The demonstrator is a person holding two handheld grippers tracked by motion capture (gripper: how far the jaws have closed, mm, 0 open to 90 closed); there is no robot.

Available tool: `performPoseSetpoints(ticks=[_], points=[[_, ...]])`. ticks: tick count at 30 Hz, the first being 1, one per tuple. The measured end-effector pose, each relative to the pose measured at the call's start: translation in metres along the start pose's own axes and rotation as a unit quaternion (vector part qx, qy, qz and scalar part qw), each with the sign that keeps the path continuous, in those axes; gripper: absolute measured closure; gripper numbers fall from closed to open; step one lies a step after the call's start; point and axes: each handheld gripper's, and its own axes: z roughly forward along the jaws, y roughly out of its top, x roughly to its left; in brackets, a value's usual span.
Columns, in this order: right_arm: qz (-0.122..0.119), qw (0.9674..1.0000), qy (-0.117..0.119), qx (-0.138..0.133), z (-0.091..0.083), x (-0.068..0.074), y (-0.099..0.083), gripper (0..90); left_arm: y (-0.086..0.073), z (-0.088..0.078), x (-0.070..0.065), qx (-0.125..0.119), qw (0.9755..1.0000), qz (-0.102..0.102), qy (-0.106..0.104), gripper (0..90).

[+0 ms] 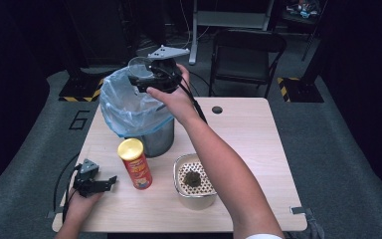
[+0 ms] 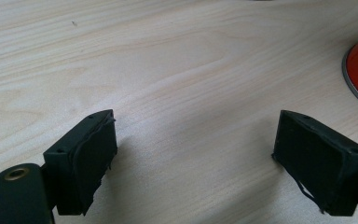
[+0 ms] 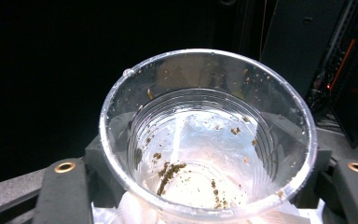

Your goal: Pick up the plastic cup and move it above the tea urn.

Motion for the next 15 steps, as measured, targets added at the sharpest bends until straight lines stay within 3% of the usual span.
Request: performPoseSetpoints(ticks=[1, 2, 3, 4, 5, 8, 15], points=[[0.003, 0.9999, 0.001, 0.016, 0.010, -0.001, -0.002, 18.7, 0.000, 0.000, 0.000, 0.000, 1.0000, 0.001, 0.000, 13.0], [0.003, 0.9999, 0.001, 0.016, 0.010, -0.001, -0.002, 18.7, 0.000, 0.000, -0.001, -0.001, 1.0000, -0.003, -0.001, 13.0], [0.005, 0.9996, 0.001, 0.029, 0.016, -0.001, -0.003, 12.1, 0.000, 0.000, -0.001, -0.001, 1.0000, 0.000, 0.001, 12.9], [0.008, 0.9991, 0.003, 0.041, 0.020, -0.001, -0.005, 11.3, 0.000, 0.000, -0.001, -0.001, 1.0000, 0.000, 0.001, 12.9], [0.012, 0.9989, 0.007, 0.045, 0.023, -0.001, -0.008, 2.2, 0.000, 0.000, -0.002, 0.001, 1.0000, -0.003, 0.000, 12.9], [0.016, 0.9991, 0.015, 0.036, 0.019, -0.002, -0.010, 2.2, 0.000, -0.001, -0.002, 0.003, 1.0000, -0.002, 0.001, 12.9], [0.005, 0.9998, -0.007, 0.019, -0.006, -0.011, -0.011, 5.9, 0.001, -0.002, -0.002, 0.004, 0.9999, -0.013, -0.004, 12.7]])
